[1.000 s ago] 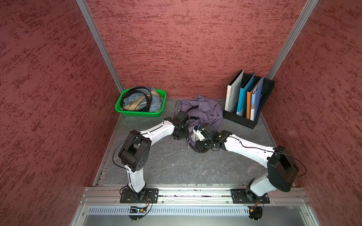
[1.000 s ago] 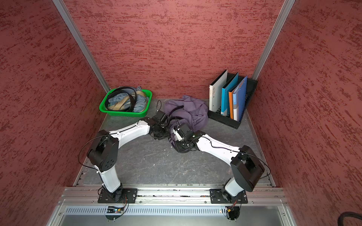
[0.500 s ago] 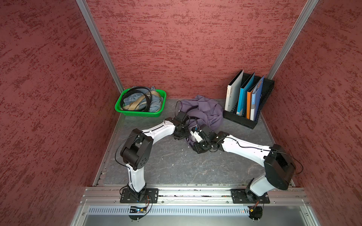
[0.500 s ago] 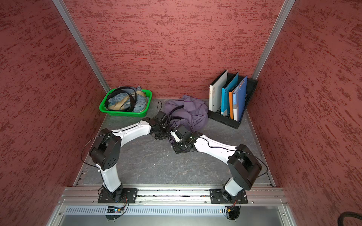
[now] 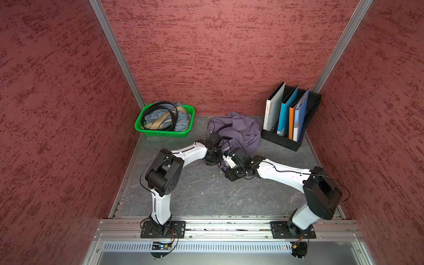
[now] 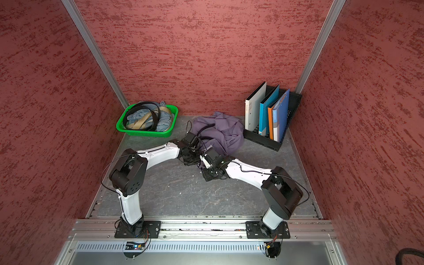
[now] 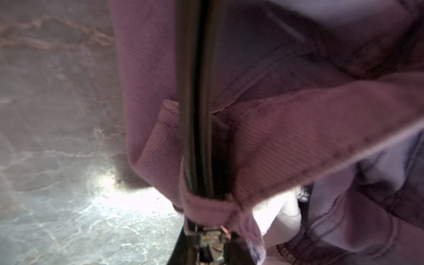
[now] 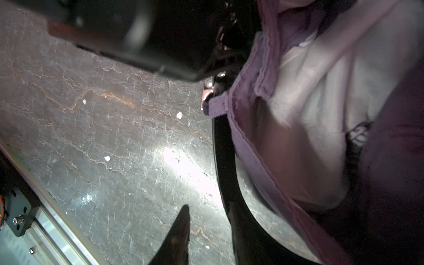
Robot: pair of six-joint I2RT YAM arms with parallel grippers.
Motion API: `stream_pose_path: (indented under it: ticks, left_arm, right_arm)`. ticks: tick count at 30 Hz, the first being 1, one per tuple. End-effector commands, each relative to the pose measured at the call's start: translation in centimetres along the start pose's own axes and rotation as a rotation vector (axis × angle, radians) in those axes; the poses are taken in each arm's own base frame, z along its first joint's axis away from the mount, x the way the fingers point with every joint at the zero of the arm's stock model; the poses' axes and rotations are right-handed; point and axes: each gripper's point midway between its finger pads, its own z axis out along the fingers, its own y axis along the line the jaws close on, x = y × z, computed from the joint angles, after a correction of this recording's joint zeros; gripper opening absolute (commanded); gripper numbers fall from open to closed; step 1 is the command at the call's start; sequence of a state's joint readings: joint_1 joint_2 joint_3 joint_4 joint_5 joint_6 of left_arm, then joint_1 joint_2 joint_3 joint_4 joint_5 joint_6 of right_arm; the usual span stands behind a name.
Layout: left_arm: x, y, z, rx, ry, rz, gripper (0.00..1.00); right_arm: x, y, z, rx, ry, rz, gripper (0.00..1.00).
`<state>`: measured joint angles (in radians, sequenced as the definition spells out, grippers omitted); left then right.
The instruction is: Remove the belt from the trousers
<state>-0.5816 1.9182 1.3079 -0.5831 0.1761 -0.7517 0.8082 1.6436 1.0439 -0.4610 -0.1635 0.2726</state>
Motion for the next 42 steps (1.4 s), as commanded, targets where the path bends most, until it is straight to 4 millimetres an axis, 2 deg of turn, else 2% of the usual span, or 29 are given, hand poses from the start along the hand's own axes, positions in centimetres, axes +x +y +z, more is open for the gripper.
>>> stream_pose_path:
  ticks: [1,9,13,22,27,32,36,40,42]
  left_arm:
    - [0.4,0.1,-0.7,-0.011,-0.003,0.009,0.01]
    - [0.2,-0.3,-1.9,-0.001,-0.01,0.01,0.04]
    - [-0.9,-0.8,-3.2,0.006,-0.045,0.01,0.06]
    - [-2.2,-2.2,-4.5,0.041,-0.072,0.006,0.17]
    - [-2.9,-2.4,-5.2,0.046,-0.093,-0.002,0.18]
    - [-3.8,-1.8,-5.1,0.042,-0.097,-0.027,0.21]
    - [-4.9,-2.3,-6.0,0.063,-0.113,-0.041,0.2]
    - [-5.2,-3.0,-6.9,0.075,-0.123,-0.029,0.2]
    - [-5.1,-3.1,-6.9,0.074,-0.117,-0.028,0.21]
  right_arm:
    - [-1.3,-0.1,1.2,0.01,-0.055,-0.007,0.32]
    - [-2.8,-0.3,3.9,0.018,-0.072,-0.021,0.29]
    - [-2.7,-1.1,3.7,0.065,-0.063,-0.034,0.26]
    - [-1.0,-0.8,3.9,0.03,-0.007,-0.012,0.26]
    - [0.4,-0.8,3.9,0.009,0.015,0.013,0.24]
    - [1.5,-0.5,2.2,-0.007,-0.001,0.016,0.24]
    - [2.3,-0.4,1.0,-0.01,-0.023,-0.001,0.25]
    - [2.9,-1.4,2.0,0.035,0.001,-0.012,0.25]
    - [2.6,-1.4,2.4,0.037,-0.01,-0.012,0.24]
